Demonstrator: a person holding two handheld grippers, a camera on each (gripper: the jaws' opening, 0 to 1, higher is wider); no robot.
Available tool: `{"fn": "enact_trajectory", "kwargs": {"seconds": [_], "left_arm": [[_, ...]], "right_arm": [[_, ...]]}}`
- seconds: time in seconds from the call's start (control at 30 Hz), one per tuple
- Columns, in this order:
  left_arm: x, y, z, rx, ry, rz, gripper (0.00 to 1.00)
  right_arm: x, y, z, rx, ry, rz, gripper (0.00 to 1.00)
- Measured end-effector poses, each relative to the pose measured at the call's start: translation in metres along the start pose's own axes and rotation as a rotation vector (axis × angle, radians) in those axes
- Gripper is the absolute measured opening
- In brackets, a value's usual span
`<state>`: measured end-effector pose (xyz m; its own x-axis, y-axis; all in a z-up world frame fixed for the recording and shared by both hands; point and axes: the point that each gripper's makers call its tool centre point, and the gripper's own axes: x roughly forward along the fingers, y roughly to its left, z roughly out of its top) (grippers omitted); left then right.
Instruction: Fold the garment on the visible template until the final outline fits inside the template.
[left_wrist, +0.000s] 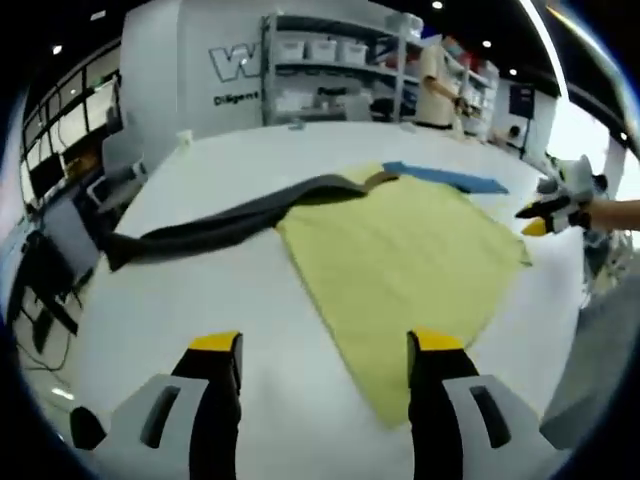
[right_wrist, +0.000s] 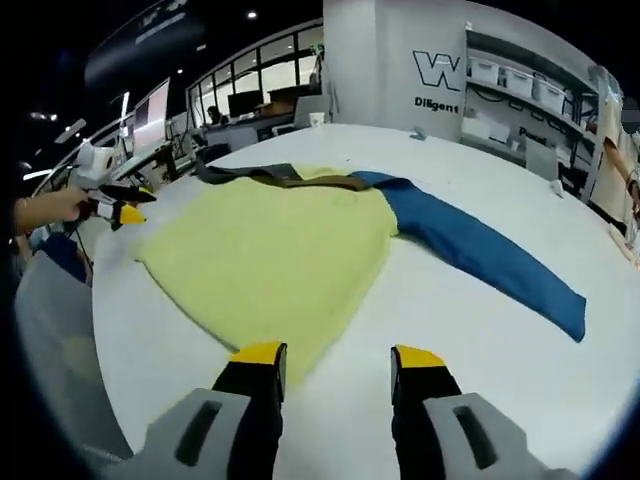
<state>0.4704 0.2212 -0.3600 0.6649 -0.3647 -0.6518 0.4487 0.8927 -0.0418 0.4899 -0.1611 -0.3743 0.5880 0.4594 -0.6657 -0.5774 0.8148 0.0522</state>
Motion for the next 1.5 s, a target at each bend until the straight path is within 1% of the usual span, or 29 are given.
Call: {"fn": "enact_trajectory", "kwargs": {"seconds": [0.07,0.1,0.13,0.17,0.2,0.27,0.33,0.4,0.43,0.47,0.57,0.63,0.77,0.9,0.97,1.1,1.3,1.4,1.47,1.5], "left_arm": [[-0.002,-0.01,-0.006,-0.002,0.019,-0.006,0.61],[-0.003,-0.012,-0.007,-0.004,0.021,-0.008,0.6],[-0.004,-0.019,-0.008,-0.003,0.028,-0.018,0.58],[-0.005,-0.022,-0.01,-0.001,0.034,-0.023,0.58],[-0.005,-0.021,-0.015,-0.001,0.038,-0.023,0.58],[-0.003,-0.025,-0.021,0.001,0.046,-0.029,0.57],[-0.002,-0.035,-0.024,-0.006,0.053,-0.036,0.54],[-0.002,-0.033,-0.027,-0.012,0.062,-0.034,0.49],[-0.002,-0.034,-0.03,-0.008,0.071,-0.032,0.45],[-0.002,-0.035,-0.03,-0.008,0.071,-0.032,0.42],[-0.003,-0.042,-0.032,-0.017,0.076,-0.039,0.39],[-0.002,-0.041,-0.035,-0.02,0.081,-0.037,0.36],[-0.003,-0.041,-0.043,-0.005,0.098,-0.038,0.32],[-0.006,-0.043,-0.049,-0.001,0.108,-0.036,0.25],[-0.006,-0.043,-0.048,-0.007,0.103,-0.039,0.21],[-0.005,-0.041,-0.049,-0.006,0.101,-0.037,0.17],[-0.002,-0.037,-0.048,-0.022,0.098,-0.028,0.08],[-0.002,-0.039,-0.045,-0.029,0.098,-0.038,0.03],[-0.003,-0.038,-0.04,-0.027,0.084,-0.033,0.0],[-0.005,-0.039,-0.037,-0.026,0.078,-0.034,0.0]], "right_arm": [[-0.001,0.006,-0.005,0.008,0.008,0.008,0.37],[-0.001,0.007,-0.006,0.008,0.009,0.01,0.37],[-0.002,0.011,-0.008,0.008,0.009,0.014,0.36],[-0.003,0.014,-0.009,0.009,0.01,0.016,0.36],[-0.005,0.022,-0.011,0.011,0.008,0.02,0.35],[-0.007,0.029,-0.011,0.022,0.006,0.024,0.35],[-0.008,0.034,-0.013,0.027,0.007,0.03,0.34],[-0.008,0.038,-0.015,0.028,0.013,0.037,0.31],[-0.009,0.041,-0.016,0.033,0.014,0.041,0.3],[-0.009,0.041,-0.016,0.036,0.014,0.041,0.27],[-0.009,0.048,-0.02,0.051,0.016,0.046,0.26],[-0.007,0.046,-0.02,0.052,0.015,0.049,0.26],[-0.004,0.046,-0.022,0.072,0.017,0.048,0.2],[-0.005,0.044,-0.024,0.088,0.02,0.021,0.16],[-0.004,0.046,-0.028,0.097,0.035,0.024,0.15],[-0.003,0.052,-0.027,0.091,0.033,0.018,0.13],[-0.003,0.051,-0.028,0.102,0.036,0.006,0.02],[-0.004,0.051,-0.029,0.111,0.038,0.003,0.0],[-0.008,0.046,-0.029,0.109,0.048,-0.029,0.0],[-0.011,0.045,-0.028,0.123,0.049,-0.033,0.0]]}}
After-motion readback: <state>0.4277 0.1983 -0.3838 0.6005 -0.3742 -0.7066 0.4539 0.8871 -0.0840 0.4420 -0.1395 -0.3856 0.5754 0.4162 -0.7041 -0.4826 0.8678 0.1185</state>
